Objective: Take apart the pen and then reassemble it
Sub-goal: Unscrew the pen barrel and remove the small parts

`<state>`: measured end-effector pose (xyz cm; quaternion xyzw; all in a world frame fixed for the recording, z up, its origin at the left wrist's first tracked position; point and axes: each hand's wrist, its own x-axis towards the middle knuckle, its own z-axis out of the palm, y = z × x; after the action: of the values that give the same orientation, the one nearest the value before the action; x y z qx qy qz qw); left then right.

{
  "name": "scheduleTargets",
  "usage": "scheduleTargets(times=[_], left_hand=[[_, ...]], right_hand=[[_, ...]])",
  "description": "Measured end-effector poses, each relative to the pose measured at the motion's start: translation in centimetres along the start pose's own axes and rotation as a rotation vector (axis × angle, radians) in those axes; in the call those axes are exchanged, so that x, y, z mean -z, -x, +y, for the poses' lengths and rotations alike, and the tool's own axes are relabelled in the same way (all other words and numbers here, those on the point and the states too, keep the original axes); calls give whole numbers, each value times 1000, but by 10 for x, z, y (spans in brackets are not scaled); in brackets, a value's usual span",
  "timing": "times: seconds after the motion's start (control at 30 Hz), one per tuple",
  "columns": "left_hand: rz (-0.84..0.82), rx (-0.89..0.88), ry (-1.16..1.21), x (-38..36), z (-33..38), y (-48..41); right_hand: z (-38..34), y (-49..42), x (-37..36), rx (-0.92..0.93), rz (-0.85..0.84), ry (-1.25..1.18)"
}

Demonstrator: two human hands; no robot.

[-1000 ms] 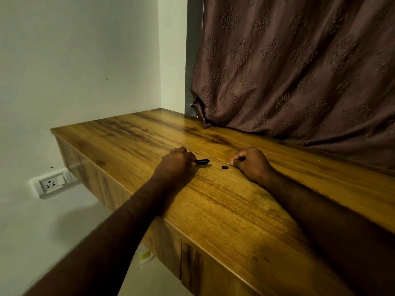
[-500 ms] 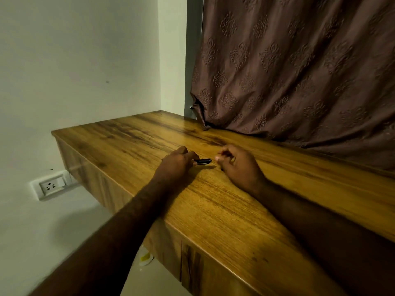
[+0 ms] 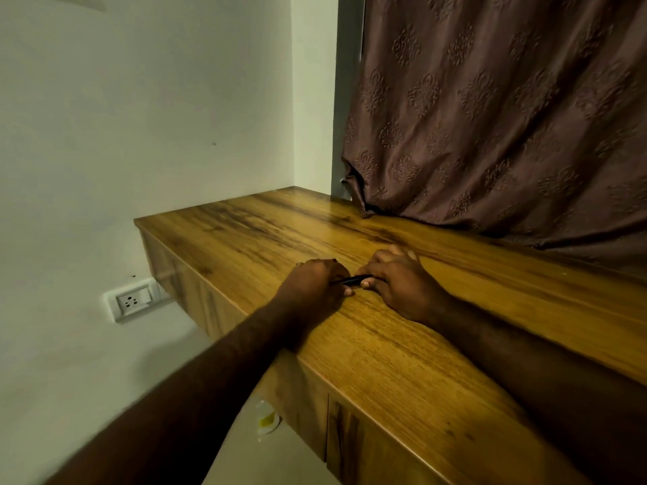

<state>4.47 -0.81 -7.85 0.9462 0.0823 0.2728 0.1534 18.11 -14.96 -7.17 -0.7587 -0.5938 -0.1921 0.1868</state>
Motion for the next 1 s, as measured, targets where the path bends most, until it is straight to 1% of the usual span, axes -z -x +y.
scheduleTargets(times=[0.1,0.17,0.2,0.23,0.27,0.33,0.47,0.53,0.57,0.6,0.67,0.7,0.77,0.83,0.9,1.0], left_hand=[[-14,65,24,10,-9,6],[-55,134,45,22,-20,10],[-79,183,90,27,-26,13],[-90,253,195,32,-33,15],[-82,324,356,37,-39,18],[-3,419,625,42,-48,21],[188,578,806,43,-54,19],[248,625,898,43,-56,18],[257,633,903,43,-57,18],[256,632,873,43,-58,17],[229,618,668,40,-61,12],[215,601,528,38,-59,9],[170,525,266,33,-52,3],[59,374,25,24,-42,-5],[-21,283,-95,15,-40,-13],[-56,287,-128,12,-46,-23]], right_hand=[[2,2,-1,-45,-39,1],[6,6,0,-80,-45,-24],[7,7,1,-88,-44,-35],[7,8,2,-93,-48,-43],[7,9,3,-98,-51,-51],[7,10,3,-115,-53,-76],[9,12,3,-129,-43,-101],[9,12,3,-137,-66,-103],[9,12,2,-142,-88,-103],[9,12,1,-142,-100,-106],[10,11,2,-188,-42,-207],[11,10,4,-251,30,-320],[14,7,11,-443,156,-529],[20,4,12,-569,232,-600],[23,1,11,-588,260,-607],[21,0,7,-554,225,-588]])
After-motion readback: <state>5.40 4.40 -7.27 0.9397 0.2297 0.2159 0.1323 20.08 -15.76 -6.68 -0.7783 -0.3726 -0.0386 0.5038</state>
